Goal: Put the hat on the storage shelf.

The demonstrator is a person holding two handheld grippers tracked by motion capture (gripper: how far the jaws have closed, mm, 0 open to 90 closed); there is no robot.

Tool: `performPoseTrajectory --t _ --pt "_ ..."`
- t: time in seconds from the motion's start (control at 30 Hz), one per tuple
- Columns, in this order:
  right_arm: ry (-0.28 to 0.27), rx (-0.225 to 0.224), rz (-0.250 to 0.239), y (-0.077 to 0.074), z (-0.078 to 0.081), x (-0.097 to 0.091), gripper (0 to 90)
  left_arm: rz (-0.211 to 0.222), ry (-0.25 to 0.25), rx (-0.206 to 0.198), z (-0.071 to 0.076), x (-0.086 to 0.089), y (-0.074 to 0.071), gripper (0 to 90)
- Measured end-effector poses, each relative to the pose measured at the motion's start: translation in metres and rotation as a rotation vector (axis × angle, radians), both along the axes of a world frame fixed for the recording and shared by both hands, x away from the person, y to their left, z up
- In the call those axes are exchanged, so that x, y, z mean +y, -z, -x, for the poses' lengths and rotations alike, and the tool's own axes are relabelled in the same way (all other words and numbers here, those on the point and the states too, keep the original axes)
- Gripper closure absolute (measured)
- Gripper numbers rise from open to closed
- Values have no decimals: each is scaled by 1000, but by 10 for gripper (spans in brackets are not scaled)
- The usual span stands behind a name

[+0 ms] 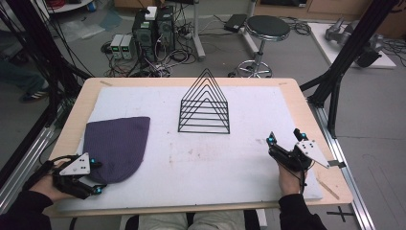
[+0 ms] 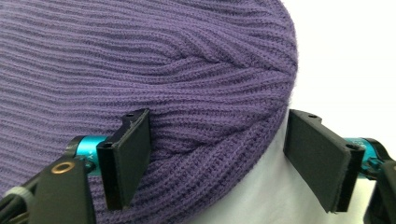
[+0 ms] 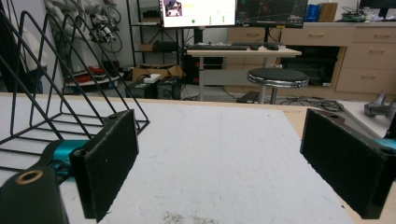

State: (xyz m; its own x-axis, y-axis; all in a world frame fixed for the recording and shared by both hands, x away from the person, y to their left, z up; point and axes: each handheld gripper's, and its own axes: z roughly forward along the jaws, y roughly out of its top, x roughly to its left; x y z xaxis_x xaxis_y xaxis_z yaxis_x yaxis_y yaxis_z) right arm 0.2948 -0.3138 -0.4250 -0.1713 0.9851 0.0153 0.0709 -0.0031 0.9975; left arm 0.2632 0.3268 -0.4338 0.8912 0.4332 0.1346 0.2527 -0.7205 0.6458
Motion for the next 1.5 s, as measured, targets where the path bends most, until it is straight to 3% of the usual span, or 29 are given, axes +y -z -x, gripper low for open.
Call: performPoseTrajectory --t 0.3,0.47,0.6,0.67,0.8,1.0,1.23,1.5 --pt "-7 2 3 0 -1 0 106 23 9 8 -5 3 1 312" --pt "-6 0 -2 0 -1 0 107 33 1 16 -11 3 0 396" --pt "-6 3 -4 0 -1 0 107 37 -2 17 -14 3 0 553" --pt "-5 7 -5 0 -1 0 107 43 -31 -1 -14 5 -1 680" --pt "-7 6 -2 0 -1 0 107 53 -40 9 -14 5 -2 765" --pt "-5 9 -4 1 -1 0 107 35 -44 22 -14 0 -7 791" --pt "-6 17 -2 1 -1 0 107 49 -43 29 -14 2 -7 791" --pt "-7 17 -4 1 -1 0 107 39 -37 6 -14 0 -13 793"
